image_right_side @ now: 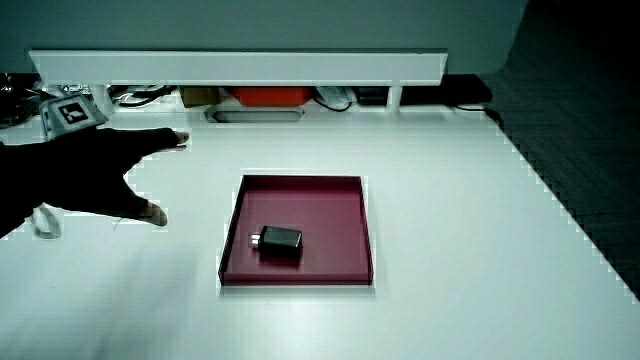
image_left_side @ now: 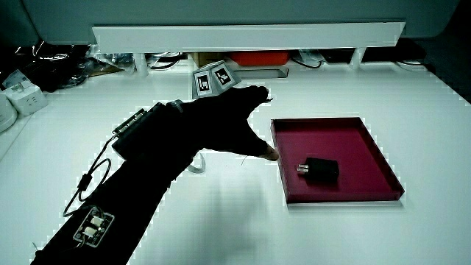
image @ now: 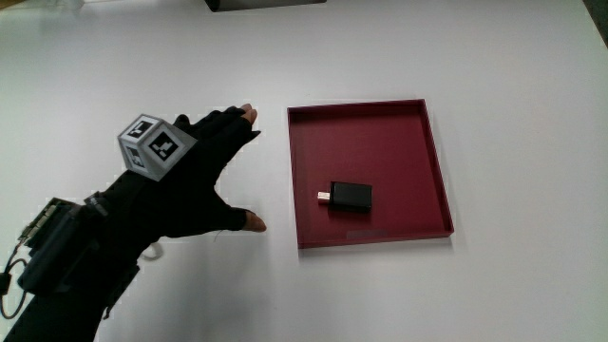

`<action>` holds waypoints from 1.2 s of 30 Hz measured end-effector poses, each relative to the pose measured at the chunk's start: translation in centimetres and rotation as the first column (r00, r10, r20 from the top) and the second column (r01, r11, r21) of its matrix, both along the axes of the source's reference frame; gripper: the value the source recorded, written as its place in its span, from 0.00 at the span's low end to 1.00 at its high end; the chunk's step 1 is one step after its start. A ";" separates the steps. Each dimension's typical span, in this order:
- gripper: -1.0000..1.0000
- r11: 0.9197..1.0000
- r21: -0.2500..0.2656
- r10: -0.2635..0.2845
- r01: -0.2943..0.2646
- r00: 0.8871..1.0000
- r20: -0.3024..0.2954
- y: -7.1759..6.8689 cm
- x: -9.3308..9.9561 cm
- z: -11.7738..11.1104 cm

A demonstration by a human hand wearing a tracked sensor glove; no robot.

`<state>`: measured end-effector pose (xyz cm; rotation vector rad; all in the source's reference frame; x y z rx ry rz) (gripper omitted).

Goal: Pick charger from plate

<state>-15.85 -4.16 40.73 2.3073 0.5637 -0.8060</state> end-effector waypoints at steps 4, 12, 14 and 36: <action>0.50 1.000 -0.005 -0.004 0.004 0.999 0.039 0.0 0.8 0.3; 0.50 1.000 0.007 0.006 -0.007 1.000 0.026 -0.3 2.7 2.7; 0.50 1.000 0.004 0.007 -0.007 0.999 0.053 -0.4 3.1 3.1; 0.50 0.996 -0.084 0.019 -0.013 0.997 0.072 -0.5 8.7 9.5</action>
